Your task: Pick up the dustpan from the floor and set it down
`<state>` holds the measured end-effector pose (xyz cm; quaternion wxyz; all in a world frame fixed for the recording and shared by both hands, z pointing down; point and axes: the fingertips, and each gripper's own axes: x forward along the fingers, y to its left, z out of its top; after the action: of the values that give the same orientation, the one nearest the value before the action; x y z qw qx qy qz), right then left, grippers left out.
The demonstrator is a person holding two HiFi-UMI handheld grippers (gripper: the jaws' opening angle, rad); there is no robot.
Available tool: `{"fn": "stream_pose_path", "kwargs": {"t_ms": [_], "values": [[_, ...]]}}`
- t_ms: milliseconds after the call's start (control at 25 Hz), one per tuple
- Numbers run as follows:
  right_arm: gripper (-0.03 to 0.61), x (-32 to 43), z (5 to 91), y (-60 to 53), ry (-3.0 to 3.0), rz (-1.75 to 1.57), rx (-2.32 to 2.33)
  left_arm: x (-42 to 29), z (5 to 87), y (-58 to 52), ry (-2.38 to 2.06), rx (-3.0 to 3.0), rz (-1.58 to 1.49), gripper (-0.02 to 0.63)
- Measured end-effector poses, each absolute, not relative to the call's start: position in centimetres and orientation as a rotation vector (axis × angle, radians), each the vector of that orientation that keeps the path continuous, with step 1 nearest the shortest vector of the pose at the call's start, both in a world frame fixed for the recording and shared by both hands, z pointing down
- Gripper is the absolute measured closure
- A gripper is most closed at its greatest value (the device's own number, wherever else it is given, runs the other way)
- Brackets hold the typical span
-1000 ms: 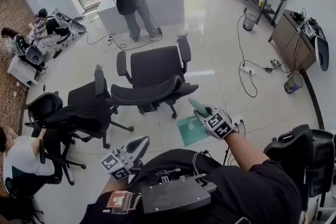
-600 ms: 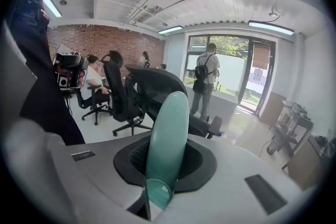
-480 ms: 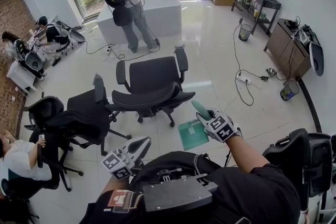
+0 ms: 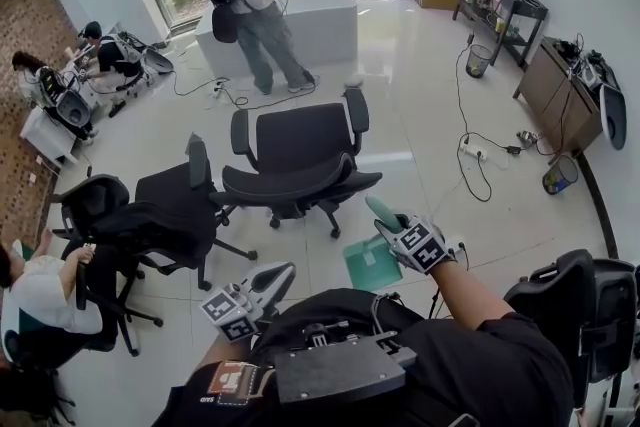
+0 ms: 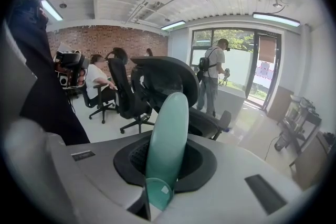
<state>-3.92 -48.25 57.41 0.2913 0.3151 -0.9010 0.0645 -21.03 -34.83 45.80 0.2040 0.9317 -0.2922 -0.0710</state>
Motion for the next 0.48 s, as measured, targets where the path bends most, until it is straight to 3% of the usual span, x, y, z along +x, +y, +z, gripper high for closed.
{"fn": "stream_pose_path", "kwargs": {"t_ms": [480], "values": [[0.506,-5.4,64.7,-43.2,-2.369,0.251,0.535,-17.7,48.7,-36.0,-0.768,2.519,-0.123,0.606]]}}
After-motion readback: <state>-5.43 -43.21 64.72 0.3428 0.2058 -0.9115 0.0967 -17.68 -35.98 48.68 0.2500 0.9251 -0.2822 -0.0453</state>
